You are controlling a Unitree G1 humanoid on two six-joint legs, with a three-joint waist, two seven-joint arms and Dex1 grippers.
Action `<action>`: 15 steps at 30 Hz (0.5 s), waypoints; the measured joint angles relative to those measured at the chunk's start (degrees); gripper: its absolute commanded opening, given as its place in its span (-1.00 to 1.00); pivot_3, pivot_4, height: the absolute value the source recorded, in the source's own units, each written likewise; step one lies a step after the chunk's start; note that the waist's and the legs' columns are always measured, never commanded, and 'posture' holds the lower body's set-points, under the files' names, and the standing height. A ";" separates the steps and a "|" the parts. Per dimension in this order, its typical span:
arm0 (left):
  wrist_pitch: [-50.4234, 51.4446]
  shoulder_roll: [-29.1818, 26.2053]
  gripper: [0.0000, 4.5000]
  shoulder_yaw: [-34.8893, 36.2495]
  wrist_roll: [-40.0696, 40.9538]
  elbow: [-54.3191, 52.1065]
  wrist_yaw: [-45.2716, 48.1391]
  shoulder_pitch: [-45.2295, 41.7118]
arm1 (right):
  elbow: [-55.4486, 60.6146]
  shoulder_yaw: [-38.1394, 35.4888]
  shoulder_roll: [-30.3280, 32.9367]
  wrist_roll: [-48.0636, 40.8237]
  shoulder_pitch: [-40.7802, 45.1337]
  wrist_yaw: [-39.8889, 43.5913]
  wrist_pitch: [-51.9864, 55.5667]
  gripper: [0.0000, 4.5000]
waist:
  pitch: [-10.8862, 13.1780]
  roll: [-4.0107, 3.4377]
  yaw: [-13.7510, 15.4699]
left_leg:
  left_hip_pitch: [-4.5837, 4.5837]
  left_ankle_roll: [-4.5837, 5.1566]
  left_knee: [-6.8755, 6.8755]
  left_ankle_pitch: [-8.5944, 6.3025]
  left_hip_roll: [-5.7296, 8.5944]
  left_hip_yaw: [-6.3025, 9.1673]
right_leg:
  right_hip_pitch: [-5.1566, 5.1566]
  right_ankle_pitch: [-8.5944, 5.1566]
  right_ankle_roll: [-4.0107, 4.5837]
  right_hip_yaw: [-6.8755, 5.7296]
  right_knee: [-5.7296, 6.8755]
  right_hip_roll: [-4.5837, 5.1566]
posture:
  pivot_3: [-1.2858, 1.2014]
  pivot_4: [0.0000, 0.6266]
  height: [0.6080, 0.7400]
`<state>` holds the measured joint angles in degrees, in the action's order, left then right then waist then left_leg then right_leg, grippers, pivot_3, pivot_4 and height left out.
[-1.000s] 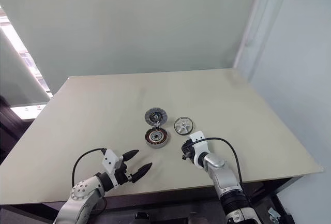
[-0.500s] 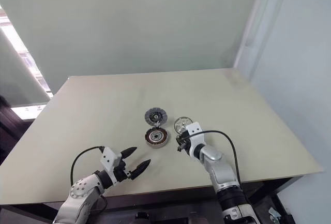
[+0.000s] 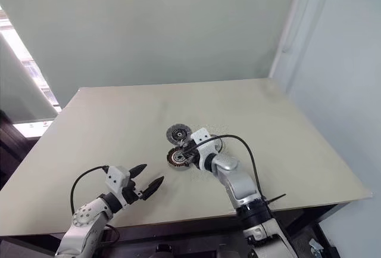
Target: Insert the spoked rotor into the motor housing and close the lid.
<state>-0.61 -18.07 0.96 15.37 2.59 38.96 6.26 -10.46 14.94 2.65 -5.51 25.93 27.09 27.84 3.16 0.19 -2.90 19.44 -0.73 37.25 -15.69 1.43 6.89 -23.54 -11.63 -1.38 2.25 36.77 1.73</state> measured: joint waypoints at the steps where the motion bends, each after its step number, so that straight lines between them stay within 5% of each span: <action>1: 0.00 0.00 1.00 0.02 0.00 -0.01 -0.11 0.04 | -1.09 0.25 -0.39 0.14 0.66 -0.12 -0.02 -0.64 | 0.00 0.00 0.06 | 0.01 0.00 0.00 0.00 0.01 0.01 | 0.00 0.02 -0.03 0.00 -0.01 0.01 | 0.03 -1.00 1.00; 15: 0.01 0.38 1.00 -0.07 -0.01 -2.05 -1.66 1.50 | -17.97 -0.05 -5.45 1.34 5.45 -2.65 -7.47 -0.64 | 0.01 -0.04 -0.07 | 0.02 0.00 -0.06 0.00 0.01 0.01 | -0.04 0.07 -0.10 0.01 -0.02 0.00 | 0.03 -1.00 1.00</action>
<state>-0.60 -17.69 0.89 15.37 0.54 37.31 7.76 -28.43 14.88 -2.80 -4.17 31.38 24.44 20.37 3.17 0.15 -2.97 19.45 -0.73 37.19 -15.69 1.44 6.89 -23.57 -11.56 -1.48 2.26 36.76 1.74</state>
